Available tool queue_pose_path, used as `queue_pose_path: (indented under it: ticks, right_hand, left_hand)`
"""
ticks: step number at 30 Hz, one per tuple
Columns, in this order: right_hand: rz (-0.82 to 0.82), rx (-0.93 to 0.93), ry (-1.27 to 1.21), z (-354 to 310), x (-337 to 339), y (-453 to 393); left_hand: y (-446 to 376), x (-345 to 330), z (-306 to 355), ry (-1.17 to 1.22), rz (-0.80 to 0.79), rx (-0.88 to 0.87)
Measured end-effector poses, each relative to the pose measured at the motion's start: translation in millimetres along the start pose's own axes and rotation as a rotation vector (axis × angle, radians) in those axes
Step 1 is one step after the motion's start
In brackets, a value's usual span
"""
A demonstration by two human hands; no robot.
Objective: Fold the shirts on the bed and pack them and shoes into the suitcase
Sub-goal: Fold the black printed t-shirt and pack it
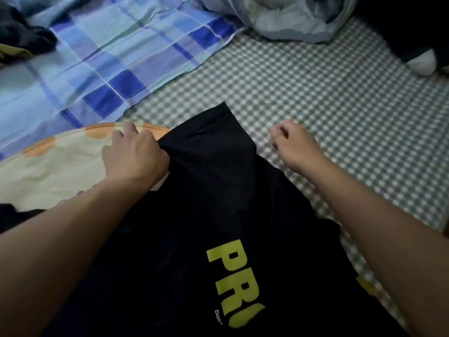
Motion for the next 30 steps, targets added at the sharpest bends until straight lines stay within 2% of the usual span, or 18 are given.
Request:
queue_pose_path:
  ticks: [2,4,6,8,9,11,13,14,16,18,21,24,26,28,30]
  right_hand:
    - [0.013,-0.084,0.115,35,17,46]
    - [-0.011,-0.119,0.135,57,21,82]
    - [-0.041,-0.127,0.103,70,14,98]
    - [-0.054,-0.111,0.094,75,2,98]
    - [-0.041,-0.099,0.102,76,-2,95]
    - [0.104,-0.102,0.09,79,1,85]
    - [0.305,-0.119,0.058,84,11,77]
    - [0.319,-0.129,0.071,87,14,74]
    - [0.205,-0.146,0.143,89,14,71]
    - [0.136,-0.131,0.121,91,13,77]
    - [0.174,-0.073,0.178,96,20,103]
    - [0.133,-0.114,0.414,110,18,124]
    - [0.204,-0.122,0.488,104,17,129]
    - [0.362,0.0,0.594,82,7,129]
    - [0.394,0.15,0.588,42,-19,131]
  left_hand:
    - [5,5,9,0.03,0.194,-0.172]
    - [4,9,40,0.125,0.247,-0.475]
    - [-4,3,84,0.101,0.083,-0.721]
    - [-17,-7,119,-0.072,-0.073,-0.826]
    - [-25,-9,128,-0.152,-0.095,-0.842]
    - [-37,-5,130,-0.226,-0.014,-0.818]
    - [-46,0,119,-0.21,0.128,-0.675]
    - [-49,1,112,-0.181,0.151,-0.581]
    - [-44,-3,103,-0.076,0.118,-0.443]
    - [-20,-9,104,0.099,0.101,-0.395]
    - [38,-18,89,0.272,0.066,-0.359]
    - [85,-26,26,0.244,0.067,-0.317]
    - [92,-26,-32,0.181,0.067,-0.255]
    - [87,-21,-94,0.088,0.021,-0.18]
    - [82,-13,-152,-0.01,-0.027,-0.158]
Point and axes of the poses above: each hand's wrist, its own y-axis away from the middle knuckle, its own x-axis out of the back of the hand, z = x × y, the point moved 1 cm from there along -y, towards the middle knuckle, and after that the axes turned 1 degree about -y, right-handed, at the moved point
